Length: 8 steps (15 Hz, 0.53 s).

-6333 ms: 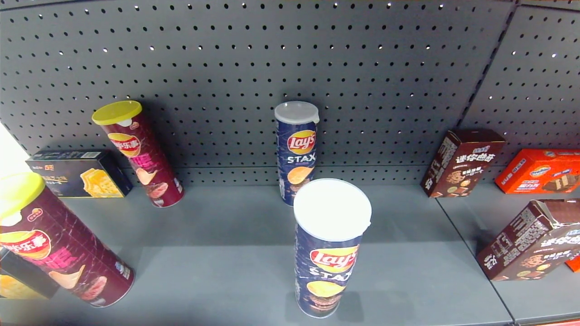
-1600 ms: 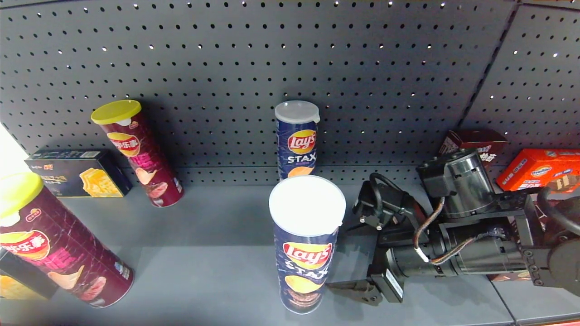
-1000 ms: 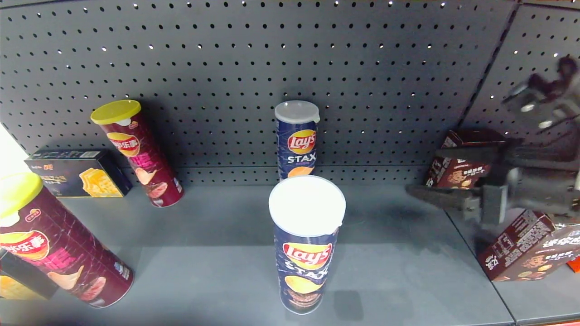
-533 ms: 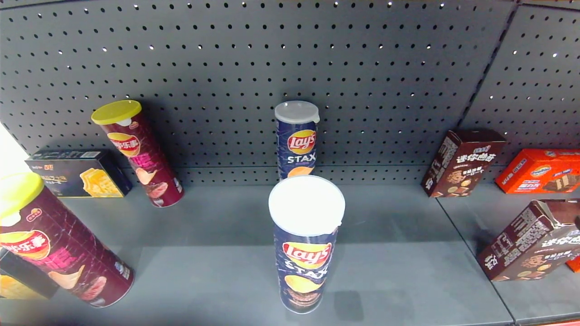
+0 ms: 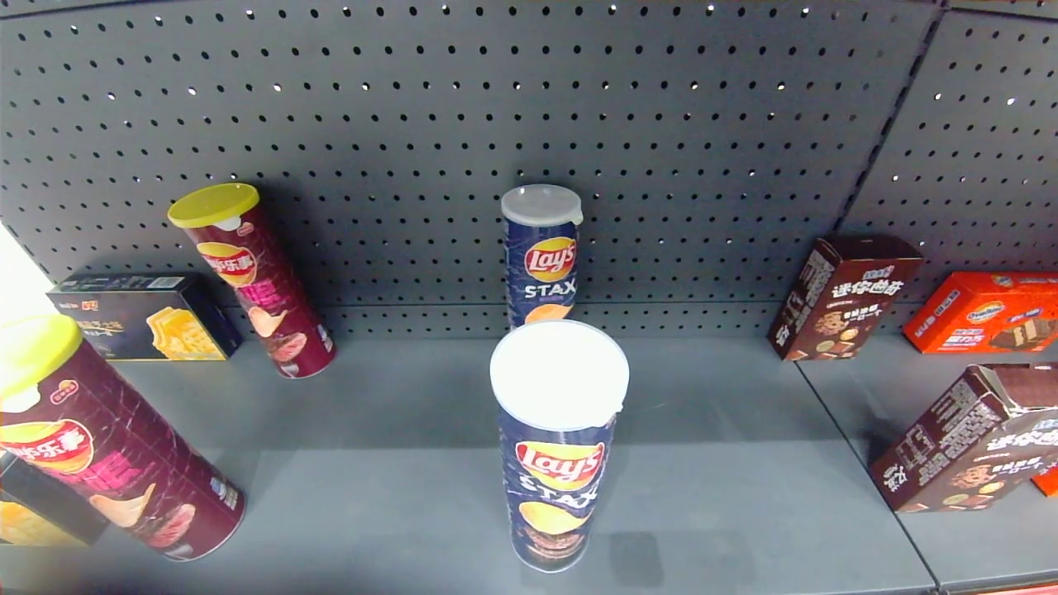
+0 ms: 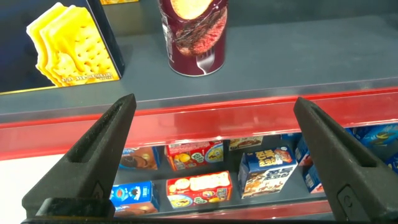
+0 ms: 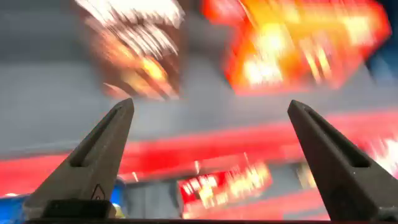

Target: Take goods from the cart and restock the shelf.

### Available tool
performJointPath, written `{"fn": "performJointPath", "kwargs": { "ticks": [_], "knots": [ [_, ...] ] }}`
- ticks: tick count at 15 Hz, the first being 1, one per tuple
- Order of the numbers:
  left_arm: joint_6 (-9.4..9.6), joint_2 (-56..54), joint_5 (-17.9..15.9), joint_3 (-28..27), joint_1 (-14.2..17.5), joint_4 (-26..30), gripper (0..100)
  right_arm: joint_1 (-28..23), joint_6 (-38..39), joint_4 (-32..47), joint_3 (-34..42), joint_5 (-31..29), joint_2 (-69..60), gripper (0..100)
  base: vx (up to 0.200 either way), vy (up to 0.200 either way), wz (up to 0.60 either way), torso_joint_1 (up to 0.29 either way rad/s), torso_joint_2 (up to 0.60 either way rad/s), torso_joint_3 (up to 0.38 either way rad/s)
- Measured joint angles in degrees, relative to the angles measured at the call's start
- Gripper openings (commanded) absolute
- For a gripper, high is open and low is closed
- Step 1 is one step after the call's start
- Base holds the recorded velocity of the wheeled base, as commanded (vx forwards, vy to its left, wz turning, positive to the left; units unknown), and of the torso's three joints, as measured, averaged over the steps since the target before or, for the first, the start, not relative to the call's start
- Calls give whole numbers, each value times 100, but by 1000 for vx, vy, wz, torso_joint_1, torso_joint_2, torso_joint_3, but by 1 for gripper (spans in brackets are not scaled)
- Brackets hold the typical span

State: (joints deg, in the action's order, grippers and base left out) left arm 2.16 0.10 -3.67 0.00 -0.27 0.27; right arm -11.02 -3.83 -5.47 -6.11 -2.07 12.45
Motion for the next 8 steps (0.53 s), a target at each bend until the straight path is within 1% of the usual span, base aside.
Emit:
{"fn": "performJointPath", "kwargs": {
  "ticks": [1,2,4,8],
  "knots": [
    [-5,0,-2,0,0,0,100,-38,260,123,305,-283,-239,100,0,0,0,0,0,0],
    [-2,0,0,0,0,-2,100,-52,388,436,462,-227,-396,100,0,0,0,0,0,0],
    [-5,0,4,0,0,-5,100,-72,407,536,573,150,-586,100,0,0,0,0,0,0],
    [-24,0,22,0,5,-9,100,-79,401,538,601,172,-711,100,0,0,0,0,0,0]
  ]
}}
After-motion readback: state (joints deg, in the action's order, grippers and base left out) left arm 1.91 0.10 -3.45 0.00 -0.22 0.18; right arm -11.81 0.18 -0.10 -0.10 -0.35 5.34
